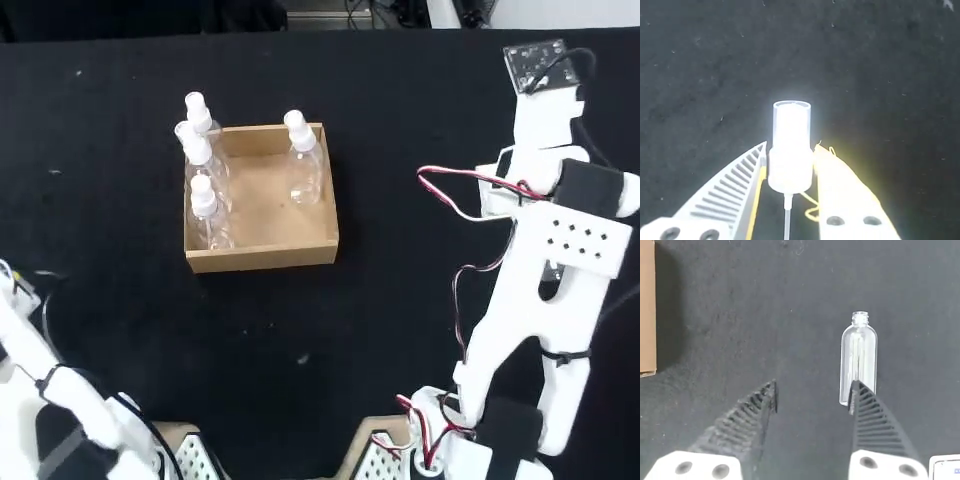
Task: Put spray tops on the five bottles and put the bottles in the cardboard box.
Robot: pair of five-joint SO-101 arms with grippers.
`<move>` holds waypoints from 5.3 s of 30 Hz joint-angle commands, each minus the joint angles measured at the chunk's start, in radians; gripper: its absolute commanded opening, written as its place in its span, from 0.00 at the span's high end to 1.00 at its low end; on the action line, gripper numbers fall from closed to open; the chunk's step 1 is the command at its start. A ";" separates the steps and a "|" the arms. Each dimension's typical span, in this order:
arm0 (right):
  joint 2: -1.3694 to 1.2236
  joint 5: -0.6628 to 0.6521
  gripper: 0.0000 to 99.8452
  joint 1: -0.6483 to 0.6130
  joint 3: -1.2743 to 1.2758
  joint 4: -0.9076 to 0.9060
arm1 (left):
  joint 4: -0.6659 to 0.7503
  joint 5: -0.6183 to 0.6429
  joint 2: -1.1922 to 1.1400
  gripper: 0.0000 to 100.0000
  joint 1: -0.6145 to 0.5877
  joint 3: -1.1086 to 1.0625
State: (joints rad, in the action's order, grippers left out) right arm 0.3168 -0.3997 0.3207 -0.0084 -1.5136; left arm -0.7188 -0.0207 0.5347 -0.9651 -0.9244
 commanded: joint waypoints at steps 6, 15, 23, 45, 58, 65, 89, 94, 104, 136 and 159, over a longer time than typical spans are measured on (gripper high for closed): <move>-0.031 0.002 0.79 0.061 0.038 0.029 | -0.009 -0.020 -0.180 0.97 -0.028 0.119; -0.423 -0.160 0.71 0.146 -0.209 -0.101 | -0.281 -0.021 -0.229 0.97 -0.005 0.364; -0.788 -0.276 0.71 0.250 -0.705 -0.242 | -0.373 -0.015 -0.222 0.97 -0.012 0.410; -1.377 -0.342 0.67 0.235 -1.164 -0.245 | -0.371 -0.018 -0.222 0.97 -0.022 0.409; -1.434 -0.258 0.97 0.213 -1.188 -0.252 | -0.364 -0.017 -0.227 0.97 -0.018 0.407; -1.326 -0.161 0.99 0.219 -1.112 -0.255 | -0.364 -0.015 -0.232 0.97 -0.015 0.417; -0.260 -0.218 0.95 0.334 0.492 0.261 | -0.330 -0.015 -0.229 0.97 -0.015 0.415; -0.260 -0.279 0.73 0.367 0.522 0.244 | -0.330 -0.015 -0.224 0.97 -0.015 0.417; -0.262 -0.262 0.71 0.339 0.446 0.242 | -0.334 -0.015 -0.224 0.97 -0.015 0.417; -0.211 -0.476 0.99 0.287 0.573 0.328 | -0.334 -0.015 -0.222 0.97 -0.013 0.418; 0.608 0.255 0.99 -0.583 0.237 0.258 | -0.657 -0.014 -0.221 0.97 0.125 1.331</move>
State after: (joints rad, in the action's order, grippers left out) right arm 0.8370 -0.2002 -0.1580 0.1834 -1.3725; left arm -1.3602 -0.0330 0.2954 -0.8838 0.2279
